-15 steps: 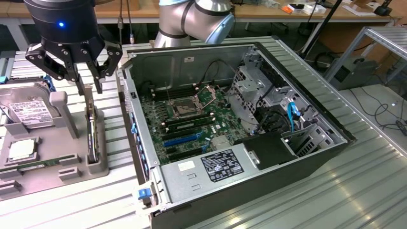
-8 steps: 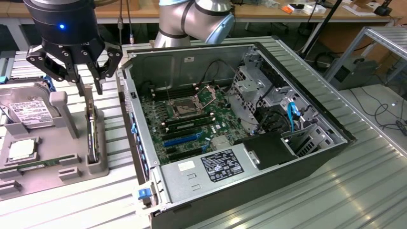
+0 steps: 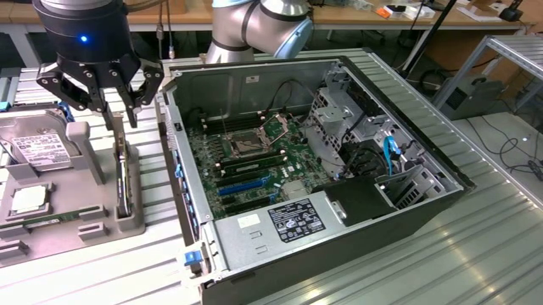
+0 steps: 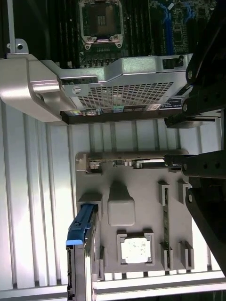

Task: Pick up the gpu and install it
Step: 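Pick up the gpu and move the gpu toward the slot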

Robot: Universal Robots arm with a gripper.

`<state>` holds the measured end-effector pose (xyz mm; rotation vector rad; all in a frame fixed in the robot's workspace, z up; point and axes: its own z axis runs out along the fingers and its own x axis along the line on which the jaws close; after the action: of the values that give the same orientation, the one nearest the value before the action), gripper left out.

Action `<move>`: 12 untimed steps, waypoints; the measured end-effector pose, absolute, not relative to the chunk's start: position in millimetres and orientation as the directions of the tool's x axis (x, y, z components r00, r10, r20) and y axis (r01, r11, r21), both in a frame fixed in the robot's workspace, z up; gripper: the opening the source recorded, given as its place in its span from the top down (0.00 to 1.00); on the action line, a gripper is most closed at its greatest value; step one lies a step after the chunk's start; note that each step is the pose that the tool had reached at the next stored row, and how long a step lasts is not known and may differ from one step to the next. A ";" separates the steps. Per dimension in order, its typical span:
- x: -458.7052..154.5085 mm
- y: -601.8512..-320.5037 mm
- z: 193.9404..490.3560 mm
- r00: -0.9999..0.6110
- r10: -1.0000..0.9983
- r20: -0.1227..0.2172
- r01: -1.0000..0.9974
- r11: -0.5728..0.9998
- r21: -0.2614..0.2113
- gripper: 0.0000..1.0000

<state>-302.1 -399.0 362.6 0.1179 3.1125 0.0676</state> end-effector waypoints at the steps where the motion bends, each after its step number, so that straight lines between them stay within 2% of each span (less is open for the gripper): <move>1: -302.1 -399.0 362.3 -0.997 0.076 -0.024 0.075 0.996 0.044 0.64; 12: -302.1 -399.0 359.3 -0.997 0.076 -0.024 0.075 0.996 0.044 0.64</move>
<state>-302.1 -399.0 359.3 0.1180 3.1125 0.0676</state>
